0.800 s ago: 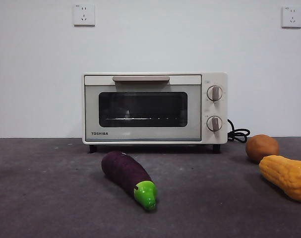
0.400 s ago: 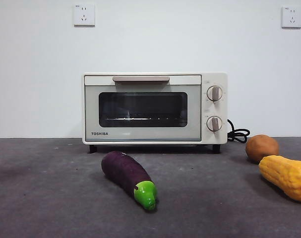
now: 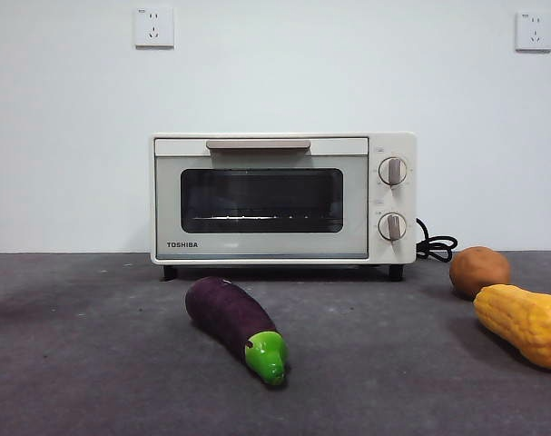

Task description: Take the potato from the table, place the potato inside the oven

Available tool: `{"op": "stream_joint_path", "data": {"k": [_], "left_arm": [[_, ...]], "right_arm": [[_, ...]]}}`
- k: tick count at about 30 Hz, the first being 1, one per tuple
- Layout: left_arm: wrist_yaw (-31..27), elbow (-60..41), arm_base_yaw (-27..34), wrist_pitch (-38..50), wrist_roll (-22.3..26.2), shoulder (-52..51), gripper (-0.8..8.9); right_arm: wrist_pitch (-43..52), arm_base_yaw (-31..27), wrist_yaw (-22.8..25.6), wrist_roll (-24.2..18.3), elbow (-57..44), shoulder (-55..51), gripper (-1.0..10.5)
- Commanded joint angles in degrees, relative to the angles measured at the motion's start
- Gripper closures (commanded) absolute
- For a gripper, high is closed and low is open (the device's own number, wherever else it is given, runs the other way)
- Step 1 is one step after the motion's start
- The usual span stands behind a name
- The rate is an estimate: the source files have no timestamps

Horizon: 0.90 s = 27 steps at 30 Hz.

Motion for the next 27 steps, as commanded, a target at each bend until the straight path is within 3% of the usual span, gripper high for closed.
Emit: {"op": "stream_joint_path", "data": {"k": [1,8,17,27], "left_arm": [[3.17,2.45,0.11,-0.11,1.20,4.81,8.19],[5.01,6.93,-1.62,0.09,1.22,15.50,8.20],[5.09,12.85,-4.59,2.03,1.22,30.95,8.20],[8.04,27.19,-8.94,2.03,0.63,49.31,8.20]], "right_arm": [[-0.46,0.00,-0.20,-0.70,2.36,3.74,9.5],[-2.08,0.00,-0.76,-0.61,4.00,11.30,9.5],[-3.82,0.00,-11.54,-0.48,4.07,19.76,9.5],[-4.26,0.00,-14.71,0.55,4.20,23.56,9.5]]}}
